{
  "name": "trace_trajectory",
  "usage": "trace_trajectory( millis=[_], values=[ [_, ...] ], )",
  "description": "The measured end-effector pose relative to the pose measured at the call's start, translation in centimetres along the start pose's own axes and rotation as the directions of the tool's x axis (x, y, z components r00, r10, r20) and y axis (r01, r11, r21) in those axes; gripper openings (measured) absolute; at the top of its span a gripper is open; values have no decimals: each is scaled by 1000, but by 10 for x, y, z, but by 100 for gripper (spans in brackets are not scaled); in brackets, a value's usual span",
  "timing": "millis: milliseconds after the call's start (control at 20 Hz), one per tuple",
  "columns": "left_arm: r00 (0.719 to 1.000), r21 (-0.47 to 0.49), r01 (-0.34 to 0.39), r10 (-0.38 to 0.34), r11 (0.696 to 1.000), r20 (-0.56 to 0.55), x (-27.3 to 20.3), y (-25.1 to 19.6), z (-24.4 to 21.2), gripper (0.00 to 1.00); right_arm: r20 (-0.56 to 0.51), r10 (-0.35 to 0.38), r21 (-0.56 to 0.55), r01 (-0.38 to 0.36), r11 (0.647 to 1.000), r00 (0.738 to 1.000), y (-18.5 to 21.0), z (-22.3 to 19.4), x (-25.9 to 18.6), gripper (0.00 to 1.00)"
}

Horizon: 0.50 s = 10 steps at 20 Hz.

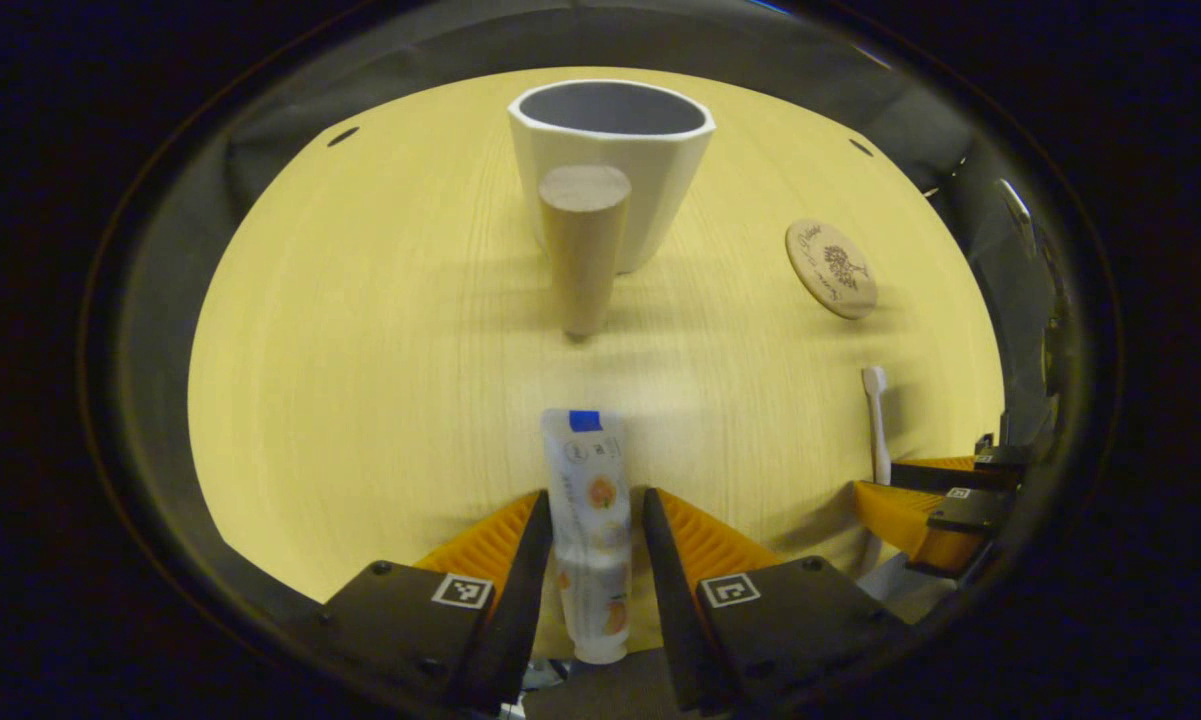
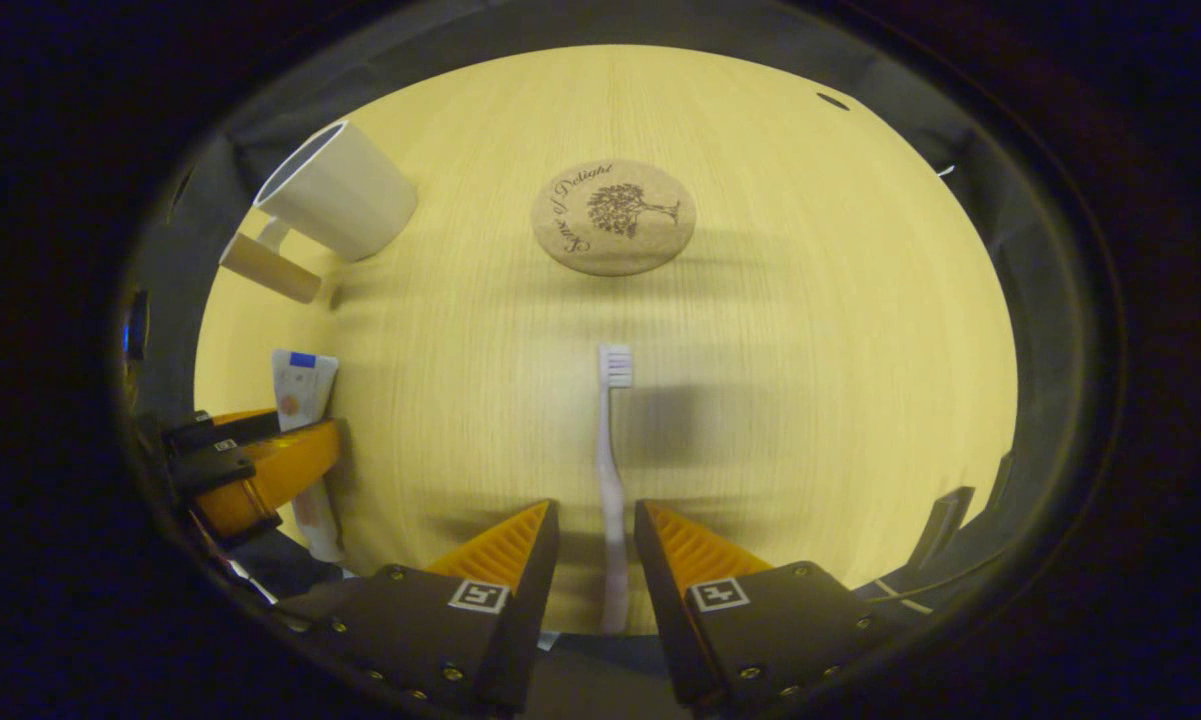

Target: Put the toothbrush and toothpaste on the desktop into the cup, then pick up the cup and place it on the coaster on the desktop.

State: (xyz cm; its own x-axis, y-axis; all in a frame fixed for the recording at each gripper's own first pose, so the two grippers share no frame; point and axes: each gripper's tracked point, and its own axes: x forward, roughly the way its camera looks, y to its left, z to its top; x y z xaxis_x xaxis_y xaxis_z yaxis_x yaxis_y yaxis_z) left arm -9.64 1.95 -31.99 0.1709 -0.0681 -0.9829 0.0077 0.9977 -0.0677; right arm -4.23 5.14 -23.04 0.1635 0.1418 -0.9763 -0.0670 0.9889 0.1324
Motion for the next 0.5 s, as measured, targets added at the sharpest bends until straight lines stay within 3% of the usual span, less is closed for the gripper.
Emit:
trace_trajectory(
  millis=[50, 150, 200, 350, 400, 500],
  values=[
    [1000, 7, 1, -1, 1000, 2, 1, 0, -1, 50, -5, -15, -12, 15, 1000, 1000, -4, -1, -3, 51],
    [1000, 18, 4, -4, 1000, 5, 2, -1, 0, 51, -3, -17, 15, 17, 1000, 1000, -8, -1, 0, 7],
    [1000, 23, 0, 0, 1000, 8, 0, 1, 0, 51, -3, -13, 15, 13, 1000, 1000, -11, -1, 0, 13],
    [1000, 40, 4, -5, 999, 19, -2, 1, -2, 46, 20, 13, 18, -13, 1000, 1000, -7, 1, 0, 13],
    [1000, 53, 3, -4, 999, 24, -1, 0, -2, 46, 6, 12, 4, -12, 1000, 1000, -7, -4, 4, 7],
    [999, 74, 0, -4, 997, 49, -2, 0, -1, 44, 27, 35, 11, -35, 999, 999, -4, 0, 1, 10]
  ],
)
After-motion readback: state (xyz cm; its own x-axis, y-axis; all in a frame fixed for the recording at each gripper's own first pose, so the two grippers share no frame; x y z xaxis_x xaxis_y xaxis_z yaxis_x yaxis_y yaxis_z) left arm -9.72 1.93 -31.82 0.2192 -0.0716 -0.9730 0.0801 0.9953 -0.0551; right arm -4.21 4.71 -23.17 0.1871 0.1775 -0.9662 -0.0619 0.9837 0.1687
